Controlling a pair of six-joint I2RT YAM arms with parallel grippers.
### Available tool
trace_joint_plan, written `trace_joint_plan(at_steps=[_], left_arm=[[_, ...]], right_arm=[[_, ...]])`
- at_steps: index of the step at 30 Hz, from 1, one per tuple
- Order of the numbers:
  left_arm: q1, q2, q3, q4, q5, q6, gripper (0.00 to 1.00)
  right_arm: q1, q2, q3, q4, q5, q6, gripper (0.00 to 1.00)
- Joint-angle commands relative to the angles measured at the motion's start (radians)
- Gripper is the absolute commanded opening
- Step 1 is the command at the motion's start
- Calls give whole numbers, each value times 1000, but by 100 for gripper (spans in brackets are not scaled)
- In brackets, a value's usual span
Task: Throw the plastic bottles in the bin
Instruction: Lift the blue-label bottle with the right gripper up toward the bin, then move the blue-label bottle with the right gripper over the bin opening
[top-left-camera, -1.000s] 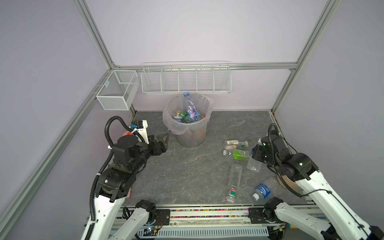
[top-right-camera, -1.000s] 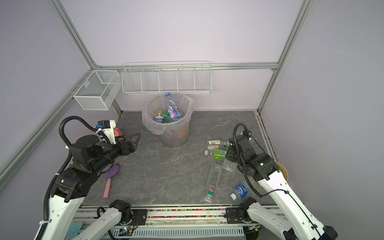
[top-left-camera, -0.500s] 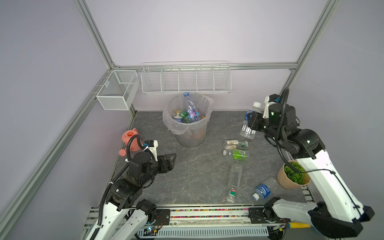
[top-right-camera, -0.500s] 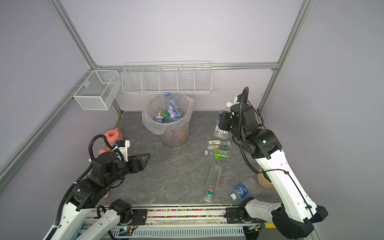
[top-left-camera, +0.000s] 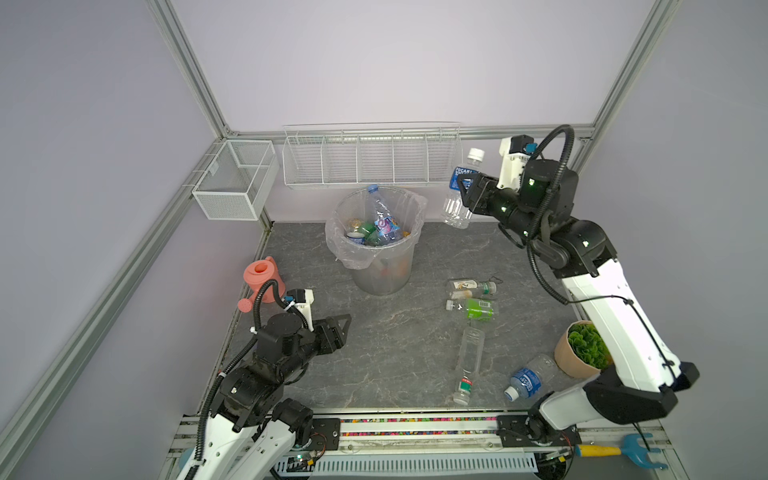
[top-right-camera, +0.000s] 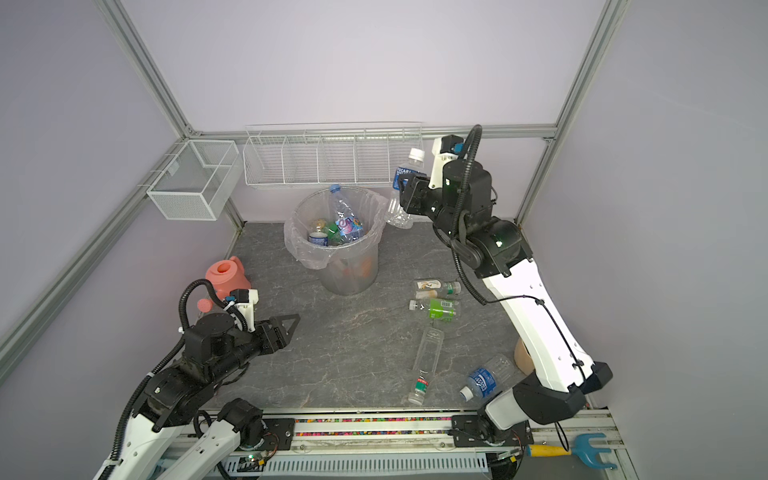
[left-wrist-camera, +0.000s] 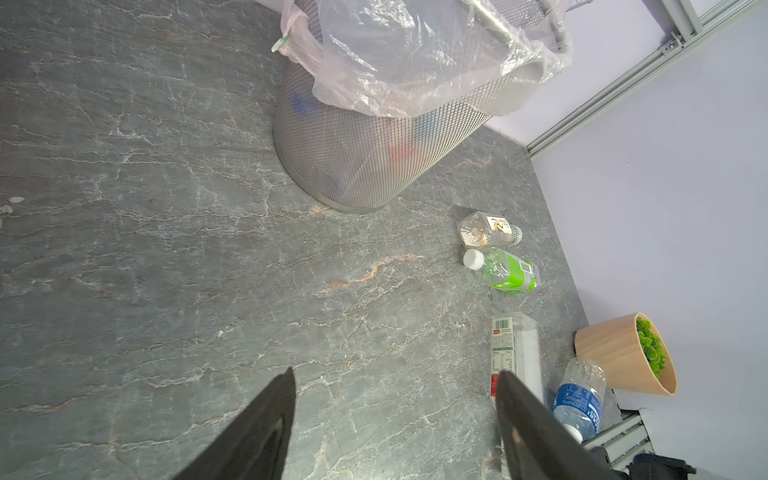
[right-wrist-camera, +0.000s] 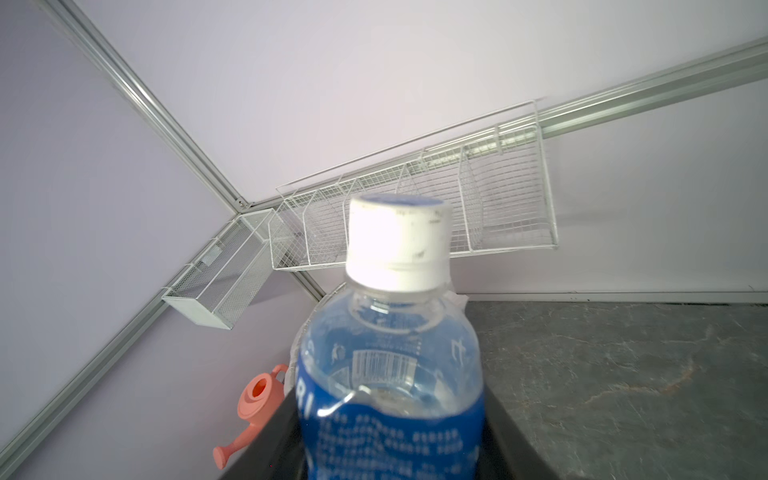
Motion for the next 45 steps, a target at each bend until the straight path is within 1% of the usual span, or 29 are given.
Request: trace_joint_plan(at_steps=[1, 4, 7, 15, 18, 28, 29, 30, 31, 32, 34, 36, 37, 39, 45], left_arm=[[-6, -7, -4, -20, 8, -13, 76], [-6, -18, 1, -29, 3, -11, 75], [-6, -33, -3, -40, 0, -12, 75], [-6, -55, -8, -46, 3, -14, 75], [-6, -58, -7, -52, 1, -13, 75], [-6, -91, -2, -82, -12, -19, 75], [-6, -94, -1, -85, -13, -21, 75], [-6, -96, -1, -86, -13, -21, 75], [-6, -99, 1, -88, -13, -22, 75], [-6, -101, 3, -91, -13, -23, 75], [-6, -104, 7, -97, -15, -23, 75], [-6, -104, 13, -102, -17, -20, 75], [-6, -104, 16, -103, -16, -19, 75], [-6, -104, 19, -104, -18, -19, 75], [-6, -98, 19, -96, -15, -23, 75]], right_arm=[[24, 64, 92, 47, -36, -32, 41], [39, 128, 179, 38, -39, -39, 40], [53, 165, 233, 40, -36, -47, 40], [86, 165, 245, 101, -3, -74, 40], [86, 191, 252, 111, 5, -79, 40], [86, 406, 387, 8, -15, -92, 42], [86, 419, 391, -1, -15, -92, 44], [85, 435, 395, -11, -15, -91, 49], [85, 445, 394, -18, -12, -92, 55], [84, 454, 394, -25, -7, -93, 59], [81, 468, 400, -39, 0, -91, 73], [77, 476, 418, -58, -9, -88, 80], [78, 475, 430, -65, -13, -88, 82], [78, 464, 429, -66, -16, -90, 84], [77, 417, 418, -87, -8, -103, 84]])
